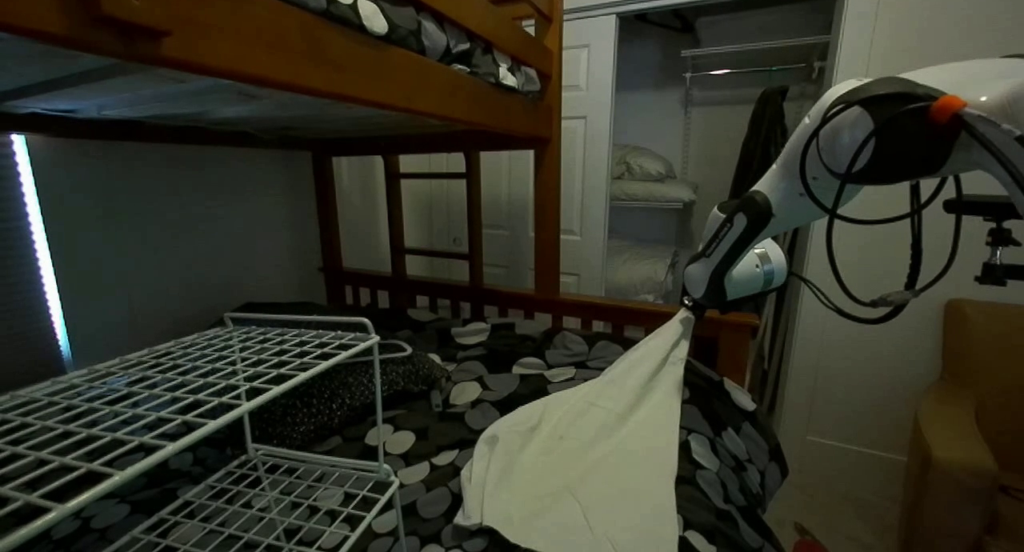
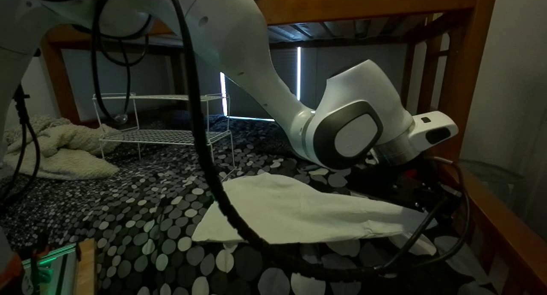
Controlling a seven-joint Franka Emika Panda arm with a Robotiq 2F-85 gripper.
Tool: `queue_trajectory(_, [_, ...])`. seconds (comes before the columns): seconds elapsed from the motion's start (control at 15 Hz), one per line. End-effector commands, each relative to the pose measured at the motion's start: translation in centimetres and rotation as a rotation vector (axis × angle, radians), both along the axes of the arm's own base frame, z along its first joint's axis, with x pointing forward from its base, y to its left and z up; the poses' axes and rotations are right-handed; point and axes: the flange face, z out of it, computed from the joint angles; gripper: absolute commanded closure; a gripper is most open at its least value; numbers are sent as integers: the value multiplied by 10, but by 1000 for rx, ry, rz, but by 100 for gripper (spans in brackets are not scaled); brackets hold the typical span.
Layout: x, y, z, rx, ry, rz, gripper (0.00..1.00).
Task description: Spread the pillowcase to the right
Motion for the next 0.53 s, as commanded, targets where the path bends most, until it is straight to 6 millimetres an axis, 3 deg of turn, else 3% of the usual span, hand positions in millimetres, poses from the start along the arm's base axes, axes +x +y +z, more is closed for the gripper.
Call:
queue_trajectory(0.0, [14,-7,-20,-22,1,-4,72])
queue_trajectory(0.07, [15,-8,-23,-21,8,-5,71])
queue_trajectory(0.2, [18,-6,-23,-6,45,-23,60])
queue_trajectory(0.47, [26,3,4,2,108,-17,28])
